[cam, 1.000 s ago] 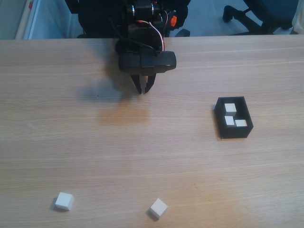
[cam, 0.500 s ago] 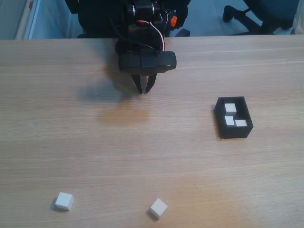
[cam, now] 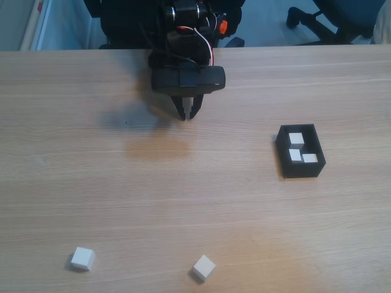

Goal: Pick blocks and place them in the box.

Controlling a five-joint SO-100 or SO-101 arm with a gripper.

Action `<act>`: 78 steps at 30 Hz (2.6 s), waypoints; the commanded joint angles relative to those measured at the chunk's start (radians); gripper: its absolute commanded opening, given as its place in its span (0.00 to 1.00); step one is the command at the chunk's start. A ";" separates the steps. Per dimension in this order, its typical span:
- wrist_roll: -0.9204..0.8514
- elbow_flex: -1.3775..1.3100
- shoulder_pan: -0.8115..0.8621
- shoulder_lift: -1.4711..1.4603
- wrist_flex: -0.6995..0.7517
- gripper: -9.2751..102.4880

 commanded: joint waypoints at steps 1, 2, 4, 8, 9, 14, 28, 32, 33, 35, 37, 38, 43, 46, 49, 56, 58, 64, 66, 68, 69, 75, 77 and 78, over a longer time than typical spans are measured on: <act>0.018 0.061 -0.021 0.028 0.058 0.08; 0.021 0.061 -0.028 0.028 0.058 0.08; 0.026 0.061 -0.034 0.028 0.058 0.08; 0.032 0.061 -0.038 0.028 0.057 0.08; 0.034 0.061 -0.040 0.028 0.057 0.08; 0.037 0.061 -0.043 0.028 0.057 0.08; 0.011 0.058 -0.018 -0.017 0.015 0.08; 0.021 0.032 -0.026 -0.057 -0.034 0.08; 0.025 0.021 -0.028 -0.071 -0.049 0.08; 0.026 -0.003 -0.034 -0.107 -0.086 0.08; 0.028 -0.035 -0.037 -0.150 -0.121 0.08; 0.028 -0.051 -0.038 -0.167 -0.137 0.08; 0.048 -0.133 -0.060 -0.275 -0.201 0.08; 0.081 -0.206 -0.077 -0.368 -0.229 0.08; 0.120 -0.299 -0.095 -0.479 -0.250 0.08; 0.147 -0.514 -0.106 -0.727 -0.334 0.08; 0.144 -0.566 -0.103 -0.793 -0.356 0.08; 0.186 -0.739 -0.072 -1.000 -0.426 0.08; 0.224 -0.799 -0.054 -1.083 -0.469 0.08; 0.272 -0.862 -0.040 -1.163 -0.495 0.08; 0.284 -0.894 -0.034 -1.201 -0.497 0.08; 0.299 -1.051 -0.008 -1.396 -0.558 0.10; 0.298 -1.100 -0.008 -1.451 -0.574 0.10; 0.305 -1.123 -0.008 -1.479 -0.588 0.10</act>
